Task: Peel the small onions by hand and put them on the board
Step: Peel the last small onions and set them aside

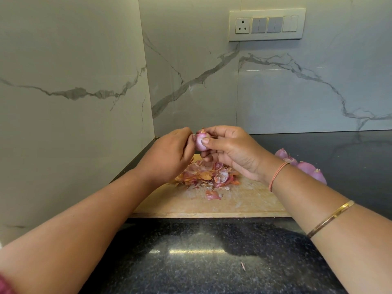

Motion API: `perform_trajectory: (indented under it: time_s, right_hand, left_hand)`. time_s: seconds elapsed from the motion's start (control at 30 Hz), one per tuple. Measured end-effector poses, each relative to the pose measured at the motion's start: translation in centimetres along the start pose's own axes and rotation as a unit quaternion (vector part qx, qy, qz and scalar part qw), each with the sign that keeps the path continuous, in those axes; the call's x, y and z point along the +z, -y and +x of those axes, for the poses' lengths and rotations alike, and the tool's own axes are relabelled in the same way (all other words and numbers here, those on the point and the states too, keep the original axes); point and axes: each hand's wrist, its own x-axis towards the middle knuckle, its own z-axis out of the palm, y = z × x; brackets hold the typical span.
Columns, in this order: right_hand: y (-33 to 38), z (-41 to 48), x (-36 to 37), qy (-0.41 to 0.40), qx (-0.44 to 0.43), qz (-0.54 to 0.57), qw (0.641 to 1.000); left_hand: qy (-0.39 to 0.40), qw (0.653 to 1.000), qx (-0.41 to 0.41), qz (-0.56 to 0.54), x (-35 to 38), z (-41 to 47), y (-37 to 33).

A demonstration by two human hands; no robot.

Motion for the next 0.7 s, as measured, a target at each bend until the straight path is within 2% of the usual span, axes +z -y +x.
perform_trajectory:
  time_s: [0.2, 0.37, 0.53, 0.7]
  right_hand:
    - [-0.26, -0.01, -0.25, 0.034, 0.01, -0.027, 0.999]
    - [-0.11, -0.16, -0.35, 0.062, 0.0, 0.011, 0.998]
    - [-0.15, 0.07, -0.19, 0.046, 0.033, 0.053, 0.997]
    - [-0.5, 0.17, 0.01, 0.006, 0.014, 0.002, 1.0]
  left_hand:
    - [-0.002, 1.0, -0.014, -0.002, -0.39, 0.04, 0.09]
    - [-0.008, 1.0, -0.022, -0.017, -0.65, 0.07, 0.31]
    - [-0.014, 0.999, -0.033, -0.018, -0.44, 0.07, 0.07]
    - [-0.006, 1.0, -0.024, -0.008, -0.31, 0.06, -0.39]
